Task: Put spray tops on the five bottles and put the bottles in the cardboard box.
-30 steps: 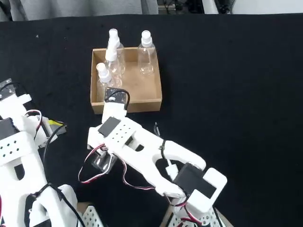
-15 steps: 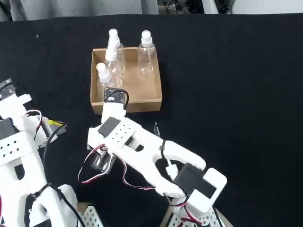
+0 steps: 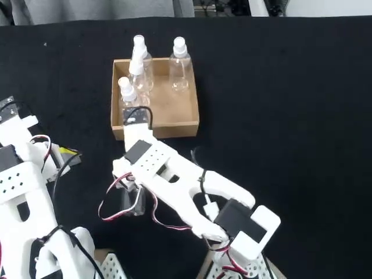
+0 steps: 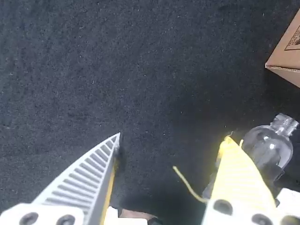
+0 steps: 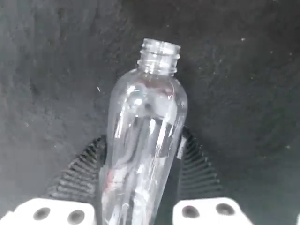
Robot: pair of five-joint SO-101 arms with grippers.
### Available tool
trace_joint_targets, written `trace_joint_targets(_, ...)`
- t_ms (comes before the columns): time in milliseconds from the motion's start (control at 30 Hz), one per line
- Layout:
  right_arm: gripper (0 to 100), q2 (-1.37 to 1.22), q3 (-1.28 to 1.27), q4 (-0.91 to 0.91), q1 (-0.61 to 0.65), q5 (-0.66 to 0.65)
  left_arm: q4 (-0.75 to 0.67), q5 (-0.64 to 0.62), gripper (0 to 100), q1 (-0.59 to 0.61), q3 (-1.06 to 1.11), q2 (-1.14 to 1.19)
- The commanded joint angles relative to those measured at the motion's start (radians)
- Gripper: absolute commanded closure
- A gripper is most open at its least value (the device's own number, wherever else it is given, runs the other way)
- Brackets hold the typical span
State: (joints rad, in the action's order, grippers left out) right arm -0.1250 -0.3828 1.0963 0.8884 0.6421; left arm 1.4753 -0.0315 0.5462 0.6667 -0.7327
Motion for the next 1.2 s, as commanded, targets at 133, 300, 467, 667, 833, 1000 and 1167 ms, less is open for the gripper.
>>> trace_joint_targets(133,97.5,0.122,0.065,0.121,-0.029,-0.213,-0.015,-0.011,70,0.008,-0.012,-0.017)
trace_joint_targets(300,97.6,0.209,0.065,0.203,-0.029,-0.293,-0.015,-0.011,70,0.008,-0.012,-0.017)
trace_joint_targets(467,97.6,0.275,0.065,0.258,-0.060,-0.391,-0.015,-0.011,70,0.008,-0.012,-0.017)
trace_joint_targets(667,97.6,0.331,0.064,0.330,-0.164,-0.535,-0.015,-0.011,70,0.008,-0.012,-0.017)
trace_joint_targets(833,97.6,0.415,0.064,0.387,-0.203,-0.591,-0.015,-0.011,70,0.005,-0.010,-0.017)
trace_joint_targets(1000,97.6,0.509,0.064,0.430,-0.253,-0.591,-0.012,-0.009,70,-0.001,-0.010,-0.017)
trace_joint_targets(1167,97.6,0.604,0.064,0.459,-0.324,-0.591,-0.009,-0.009,70,-0.002,-0.012,-0.017)
